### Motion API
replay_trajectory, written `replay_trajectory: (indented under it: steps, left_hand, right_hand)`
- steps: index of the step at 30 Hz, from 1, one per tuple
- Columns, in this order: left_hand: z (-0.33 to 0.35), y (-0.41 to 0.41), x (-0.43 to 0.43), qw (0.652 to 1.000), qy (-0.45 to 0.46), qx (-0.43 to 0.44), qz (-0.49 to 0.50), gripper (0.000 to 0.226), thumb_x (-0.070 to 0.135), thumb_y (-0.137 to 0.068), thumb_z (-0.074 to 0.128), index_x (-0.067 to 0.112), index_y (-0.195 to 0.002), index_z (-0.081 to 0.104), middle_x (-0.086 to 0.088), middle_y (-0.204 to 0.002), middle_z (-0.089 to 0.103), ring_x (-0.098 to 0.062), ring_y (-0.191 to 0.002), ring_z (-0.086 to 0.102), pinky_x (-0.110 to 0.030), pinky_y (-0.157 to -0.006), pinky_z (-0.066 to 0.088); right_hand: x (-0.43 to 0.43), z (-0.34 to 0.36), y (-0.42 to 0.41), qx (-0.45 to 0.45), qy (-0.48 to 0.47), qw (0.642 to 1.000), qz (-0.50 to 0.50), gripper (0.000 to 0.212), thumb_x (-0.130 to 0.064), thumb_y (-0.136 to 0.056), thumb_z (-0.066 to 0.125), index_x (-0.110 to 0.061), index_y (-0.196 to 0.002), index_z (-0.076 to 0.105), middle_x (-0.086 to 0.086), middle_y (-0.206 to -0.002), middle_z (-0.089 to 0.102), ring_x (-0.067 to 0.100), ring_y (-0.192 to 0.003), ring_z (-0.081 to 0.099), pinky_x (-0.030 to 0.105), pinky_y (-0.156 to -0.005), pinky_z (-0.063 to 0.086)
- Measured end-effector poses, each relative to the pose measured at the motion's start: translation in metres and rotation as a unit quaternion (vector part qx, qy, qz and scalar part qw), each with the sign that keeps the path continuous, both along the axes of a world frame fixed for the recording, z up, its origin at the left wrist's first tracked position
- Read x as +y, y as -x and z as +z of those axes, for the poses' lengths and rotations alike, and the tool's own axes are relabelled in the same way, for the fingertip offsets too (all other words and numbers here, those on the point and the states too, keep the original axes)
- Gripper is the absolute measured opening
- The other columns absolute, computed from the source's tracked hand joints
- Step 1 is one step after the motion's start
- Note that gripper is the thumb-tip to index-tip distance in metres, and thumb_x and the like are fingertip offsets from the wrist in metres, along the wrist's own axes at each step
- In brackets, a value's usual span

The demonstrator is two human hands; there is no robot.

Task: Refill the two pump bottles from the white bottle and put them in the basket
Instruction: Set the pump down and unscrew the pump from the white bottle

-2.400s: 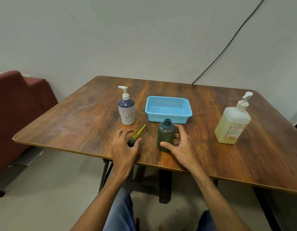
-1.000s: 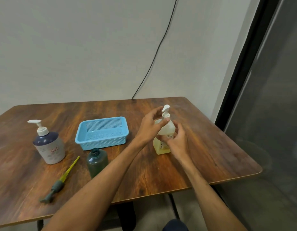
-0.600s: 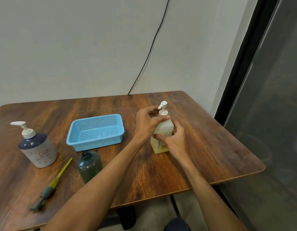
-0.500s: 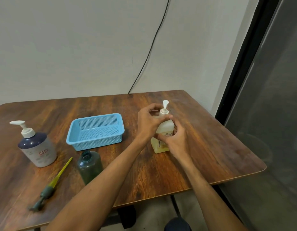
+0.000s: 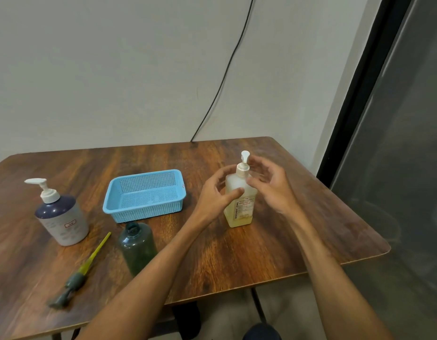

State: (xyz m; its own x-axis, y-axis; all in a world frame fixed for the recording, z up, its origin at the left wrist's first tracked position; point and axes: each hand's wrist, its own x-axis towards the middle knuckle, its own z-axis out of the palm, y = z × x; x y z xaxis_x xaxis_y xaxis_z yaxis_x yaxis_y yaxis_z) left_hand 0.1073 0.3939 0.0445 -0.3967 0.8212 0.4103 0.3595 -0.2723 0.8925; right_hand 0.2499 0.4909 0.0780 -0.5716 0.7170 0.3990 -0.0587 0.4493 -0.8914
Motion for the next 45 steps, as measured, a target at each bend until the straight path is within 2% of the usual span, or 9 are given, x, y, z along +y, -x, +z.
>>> replay_trajectory:
  steps: [6,9,16,19,26,30,33,40,45]
  left_hand:
    - [-0.004,0.006,0.002,0.999,0.007,0.033,0.014,0.061,0.023,-0.082,0.081,0.016,-0.137,0.057,0.003,-0.133,0.064,-0.010,-0.122,0.061,-0.042,-0.105,0.051]
    - [-0.005,0.007,0.002,0.999,-0.001,0.040,0.014,0.060,0.025,-0.081,0.082,0.015,-0.136,0.058,0.003,-0.133,0.064,-0.011,-0.123,0.061,-0.042,-0.104,0.052]
    - [-0.006,0.008,0.001,0.999,-0.005,0.042,0.018,0.063,0.038,-0.078,0.081,0.018,-0.133,0.060,0.004,-0.132,0.065,-0.012,-0.123,0.061,-0.044,-0.104,0.052]
    - [-0.007,0.008,0.002,0.999,-0.007,0.043,0.018,0.060,0.031,-0.079,0.082,0.016,-0.133,0.060,0.003,-0.132,0.064,-0.013,-0.123,0.061,-0.044,-0.103,0.053]
    - [-0.007,0.009,0.003,0.998,-0.012,0.055,0.015,0.056,0.024,-0.083,0.081,0.016,-0.134,0.060,0.004,-0.133,0.063,-0.009,-0.122,0.059,-0.037,-0.103,0.053]
    - [-0.009,0.009,0.004,0.998,-0.013,0.059,0.018,0.058,0.028,-0.083,0.080,0.017,-0.136,0.059,0.004,-0.135,0.063,-0.011,-0.125,0.059,-0.039,-0.104,0.052]
    - [-0.010,0.009,0.005,0.998,-0.009,0.059,0.017,0.060,0.030,-0.083,0.080,0.018,-0.137,0.058,0.005,-0.136,0.062,-0.011,-0.126,0.058,-0.039,-0.105,0.052]
    - [-0.009,0.010,0.005,0.998,-0.015,0.053,0.007,0.058,0.027,-0.083,0.081,0.017,-0.136,0.059,0.005,-0.134,0.063,-0.010,-0.125,0.059,-0.040,-0.105,0.052]
    - [-0.010,0.010,0.005,0.998,-0.020,0.051,0.011,0.057,0.026,-0.083,0.081,0.017,-0.135,0.060,0.005,-0.134,0.063,-0.011,-0.125,0.059,-0.040,-0.104,0.052]
  right_hand:
    - [0.008,0.009,0.017,-0.056,-0.039,0.998,-0.017,0.036,-0.009,-0.087,0.075,-0.015,-0.121,0.069,-0.002,-0.112,0.071,0.013,-0.104,0.067,0.040,-0.092,0.057]
    - [0.008,0.012,0.024,-0.065,-0.059,0.996,-0.037,0.028,-0.014,-0.081,0.081,-0.014,-0.108,0.073,-0.005,-0.101,0.069,0.010,-0.093,0.066,0.028,-0.078,0.054]
    - [0.005,0.015,0.023,-0.069,-0.079,0.993,-0.058,0.044,-0.029,-0.070,0.091,-0.017,-0.106,0.070,-0.002,-0.101,0.067,0.014,-0.090,0.064,0.027,-0.075,0.055]
    - [0.004,0.015,0.024,-0.069,-0.082,0.992,-0.071,0.036,-0.028,-0.070,0.090,-0.016,-0.099,0.072,0.000,-0.091,0.070,0.011,-0.080,0.063,0.025,-0.068,0.053]
    - [0.017,0.012,0.017,-0.078,-0.030,0.996,-0.005,0.027,-0.007,-0.086,0.075,-0.019,-0.110,0.073,-0.001,-0.103,0.075,0.016,-0.100,0.071,0.049,-0.093,0.057]
    - [0.014,0.015,0.015,-0.056,-0.014,0.998,0.011,0.036,-0.014,-0.081,0.082,-0.017,-0.116,0.069,-0.001,-0.107,0.074,0.014,-0.104,0.070,0.043,-0.096,0.056]
    - [0.007,0.017,0.019,-0.063,-0.030,0.997,-0.026,0.046,-0.019,-0.071,0.090,-0.017,-0.112,0.069,-0.003,-0.102,0.073,0.013,-0.096,0.069,0.034,-0.086,0.059]
    - [0.007,0.015,0.025,-0.053,-0.069,0.993,-0.076,0.040,-0.023,-0.063,0.094,-0.012,-0.090,0.066,0.003,-0.084,0.070,0.013,-0.074,0.062,0.031,-0.067,0.056]
    - [0.013,0.016,0.020,-0.060,-0.040,0.997,-0.038,0.046,-0.015,-0.069,0.090,-0.018,-0.109,0.068,-0.002,-0.103,0.072,0.014,-0.097,0.069,0.038,-0.086,0.060]
